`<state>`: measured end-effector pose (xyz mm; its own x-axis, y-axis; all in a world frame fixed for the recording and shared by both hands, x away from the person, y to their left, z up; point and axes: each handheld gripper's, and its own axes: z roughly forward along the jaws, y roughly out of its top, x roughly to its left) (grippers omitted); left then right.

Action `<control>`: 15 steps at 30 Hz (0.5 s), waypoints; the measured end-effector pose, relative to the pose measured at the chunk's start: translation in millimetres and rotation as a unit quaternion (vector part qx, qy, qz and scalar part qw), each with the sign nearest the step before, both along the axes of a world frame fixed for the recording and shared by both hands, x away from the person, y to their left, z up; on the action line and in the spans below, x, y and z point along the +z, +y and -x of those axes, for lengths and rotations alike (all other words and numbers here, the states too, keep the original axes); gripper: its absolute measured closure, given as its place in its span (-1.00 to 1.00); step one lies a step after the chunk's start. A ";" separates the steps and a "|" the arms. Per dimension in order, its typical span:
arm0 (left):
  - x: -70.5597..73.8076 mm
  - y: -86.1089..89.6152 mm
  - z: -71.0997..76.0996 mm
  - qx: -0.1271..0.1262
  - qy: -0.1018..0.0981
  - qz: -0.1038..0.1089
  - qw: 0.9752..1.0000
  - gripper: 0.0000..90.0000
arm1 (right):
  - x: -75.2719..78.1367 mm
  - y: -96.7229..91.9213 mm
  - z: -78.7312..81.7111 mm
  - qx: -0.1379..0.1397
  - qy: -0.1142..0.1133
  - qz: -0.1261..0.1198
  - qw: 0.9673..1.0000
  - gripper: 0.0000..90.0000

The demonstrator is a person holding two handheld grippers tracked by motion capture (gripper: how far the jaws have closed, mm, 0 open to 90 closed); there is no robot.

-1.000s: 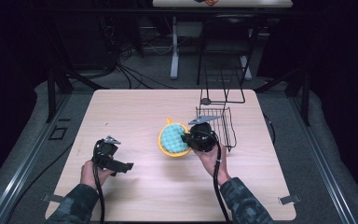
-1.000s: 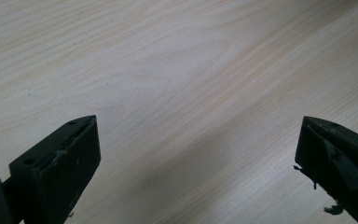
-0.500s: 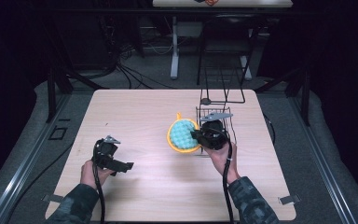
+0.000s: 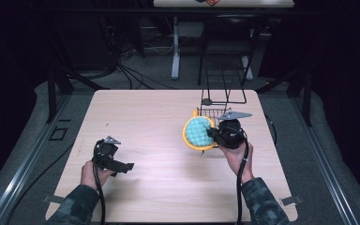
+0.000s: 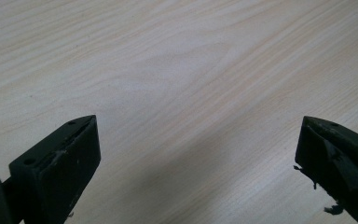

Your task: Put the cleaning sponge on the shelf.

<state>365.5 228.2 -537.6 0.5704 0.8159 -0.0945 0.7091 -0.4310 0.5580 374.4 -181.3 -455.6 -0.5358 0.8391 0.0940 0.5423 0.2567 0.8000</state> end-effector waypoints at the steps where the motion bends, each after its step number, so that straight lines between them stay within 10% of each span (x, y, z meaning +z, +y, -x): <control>1: -0.1 -0.2 0.0 0.000 0.000 0.000 1.000 -1.00 | 0.2 -3.9 0.4 -0.003 -0.001 0.000 1.000 0.91; 15: 0.1 -0.6 0.0 -0.001 0.001 0.000 1.000 -1.00 | -4.0 -47.4 -8.3 -0.049 0.002 -0.001 0.999 0.91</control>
<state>365.5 227.7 -537.5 0.5718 0.8148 -0.0958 0.7090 -0.4320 0.5575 382.8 -228.7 -459.6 -0.4508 0.8873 0.0971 0.5681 0.2013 0.7980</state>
